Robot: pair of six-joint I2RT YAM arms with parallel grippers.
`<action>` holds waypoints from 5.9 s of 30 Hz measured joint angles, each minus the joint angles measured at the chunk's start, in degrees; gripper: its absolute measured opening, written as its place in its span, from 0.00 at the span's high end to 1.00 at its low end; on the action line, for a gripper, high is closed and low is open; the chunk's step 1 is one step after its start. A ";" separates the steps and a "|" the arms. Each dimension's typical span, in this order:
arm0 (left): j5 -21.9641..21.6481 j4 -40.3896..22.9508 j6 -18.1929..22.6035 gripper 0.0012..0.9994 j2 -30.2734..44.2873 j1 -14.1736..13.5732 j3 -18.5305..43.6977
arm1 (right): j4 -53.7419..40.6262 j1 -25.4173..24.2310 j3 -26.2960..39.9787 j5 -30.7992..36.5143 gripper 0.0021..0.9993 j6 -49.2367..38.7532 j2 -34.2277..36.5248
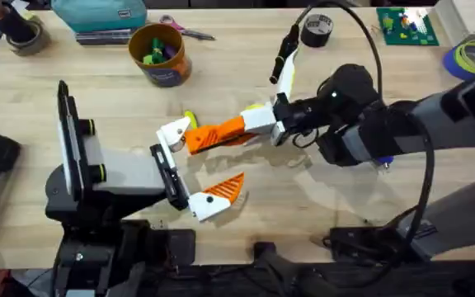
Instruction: Pick up the gripper from the table and insert it into the empty holder that is missing its gripper. Then pick up a screw, insert it into the mounting hole, and use the screwdriver to tighten it. Finally, clean up the table by picking up the vegetable and placing it into the bucket.
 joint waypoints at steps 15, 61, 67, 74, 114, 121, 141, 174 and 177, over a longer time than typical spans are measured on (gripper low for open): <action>-0.55 0.02 -0.57 0.01 0.01 0.00 0.00 | 1.64 1.23 0.00 2.98 0.99 0.01 1.75; -1.01 0.15 -1.22 0.01 0.02 0.00 0.00 | -6.73 3.12 10.01 -0.33 0.99 -0.76 5.70; -0.85 0.15 -1.10 0.01 0.02 0.00 0.00 | -6.74 2.89 10.03 -0.56 0.99 -1.16 5.70; -0.87 0.15 -1.05 0.01 0.02 0.00 0.00 | -6.73 3.04 10.05 -0.26 0.99 -1.50 5.70; -1.33 0.17 -1.25 0.01 0.02 0.00 0.00 | -3.37 4.22 6.45 5.78 0.99 -2.21 4.78; -1.84 0.22 -1.27 0.01 0.02 0.02 0.00 | -3.65 4.66 6.43 6.83 0.99 -2.21 4.79; -2.38 0.35 -1.29 0.01 0.02 0.17 0.00 | -8.51 4.48 8.92 4.25 0.99 -3.34 4.35; -1.67 0.20 -1.27 0.01 0.02 -0.13 0.02 | -8.79 4.36 9.25 3.81 0.01 -3.96 4.35; -1.68 0.20 -1.27 0.01 0.02 -0.11 0.02 | -8.79 3.62 9.25 2.65 0.01 -3.94 4.37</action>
